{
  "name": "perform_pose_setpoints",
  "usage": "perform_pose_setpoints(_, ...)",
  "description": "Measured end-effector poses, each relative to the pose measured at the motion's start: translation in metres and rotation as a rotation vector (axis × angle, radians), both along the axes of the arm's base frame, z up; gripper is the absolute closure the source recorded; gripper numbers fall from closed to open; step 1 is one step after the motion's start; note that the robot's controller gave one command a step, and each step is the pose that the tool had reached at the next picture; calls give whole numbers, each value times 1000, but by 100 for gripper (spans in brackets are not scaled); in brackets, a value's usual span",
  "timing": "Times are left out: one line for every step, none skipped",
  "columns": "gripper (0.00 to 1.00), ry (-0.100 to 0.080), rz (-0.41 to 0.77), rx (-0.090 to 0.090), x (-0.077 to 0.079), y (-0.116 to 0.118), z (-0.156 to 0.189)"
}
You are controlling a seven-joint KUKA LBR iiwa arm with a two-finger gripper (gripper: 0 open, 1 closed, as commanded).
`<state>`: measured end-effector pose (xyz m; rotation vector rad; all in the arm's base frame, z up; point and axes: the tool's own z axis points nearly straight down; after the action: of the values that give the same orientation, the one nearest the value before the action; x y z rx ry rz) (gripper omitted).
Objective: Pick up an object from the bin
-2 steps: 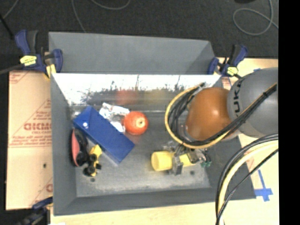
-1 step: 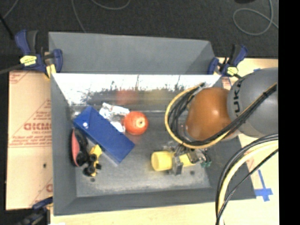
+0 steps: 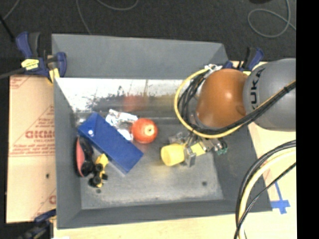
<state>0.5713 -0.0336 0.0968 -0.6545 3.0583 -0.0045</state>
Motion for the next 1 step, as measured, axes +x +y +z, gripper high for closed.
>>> perform_pose_setpoints(100,0,0,0,0,0,0)
